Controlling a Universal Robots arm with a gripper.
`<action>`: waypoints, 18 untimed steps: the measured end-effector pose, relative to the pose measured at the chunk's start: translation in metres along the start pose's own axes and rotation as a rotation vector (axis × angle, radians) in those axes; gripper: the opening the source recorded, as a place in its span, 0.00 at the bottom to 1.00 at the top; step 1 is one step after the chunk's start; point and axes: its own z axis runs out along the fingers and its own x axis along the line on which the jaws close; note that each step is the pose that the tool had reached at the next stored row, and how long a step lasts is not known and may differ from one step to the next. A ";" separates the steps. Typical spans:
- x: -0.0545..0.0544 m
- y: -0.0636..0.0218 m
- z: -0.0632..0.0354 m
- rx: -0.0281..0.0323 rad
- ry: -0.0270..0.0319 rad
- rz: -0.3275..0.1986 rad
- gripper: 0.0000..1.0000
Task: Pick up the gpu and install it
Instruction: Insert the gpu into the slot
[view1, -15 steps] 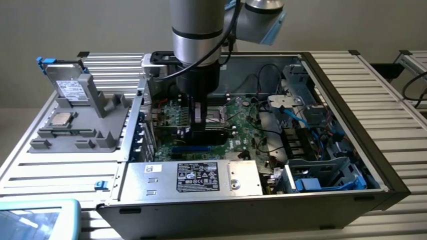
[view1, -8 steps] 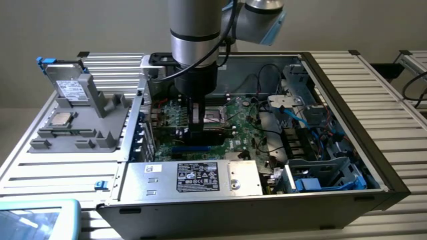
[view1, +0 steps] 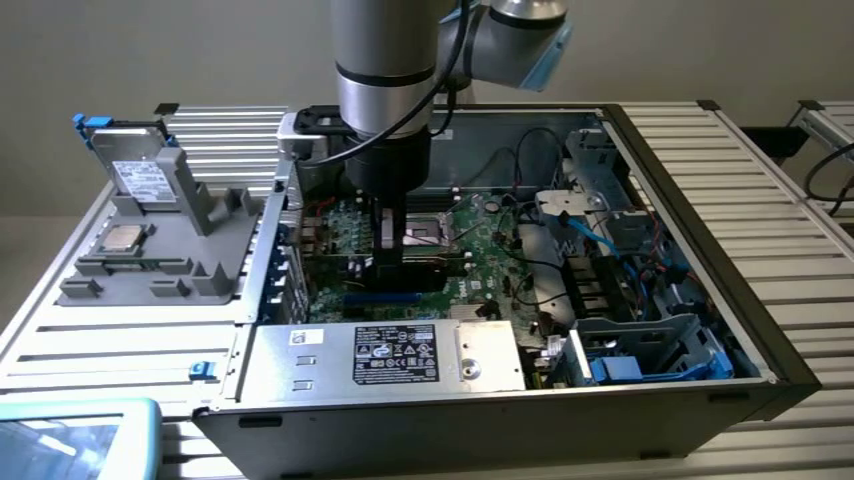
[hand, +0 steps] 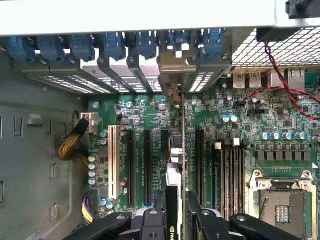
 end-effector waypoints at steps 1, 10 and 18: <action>0.000 0.0000 0.0000 0.0000 -0.0001 0.000 0.27; -0.002 0.0005 0.0017 0.0001 -0.0003 0.000 0.27; -0.002 0.0014 0.0029 -0.0003 -0.0001 0.000 0.27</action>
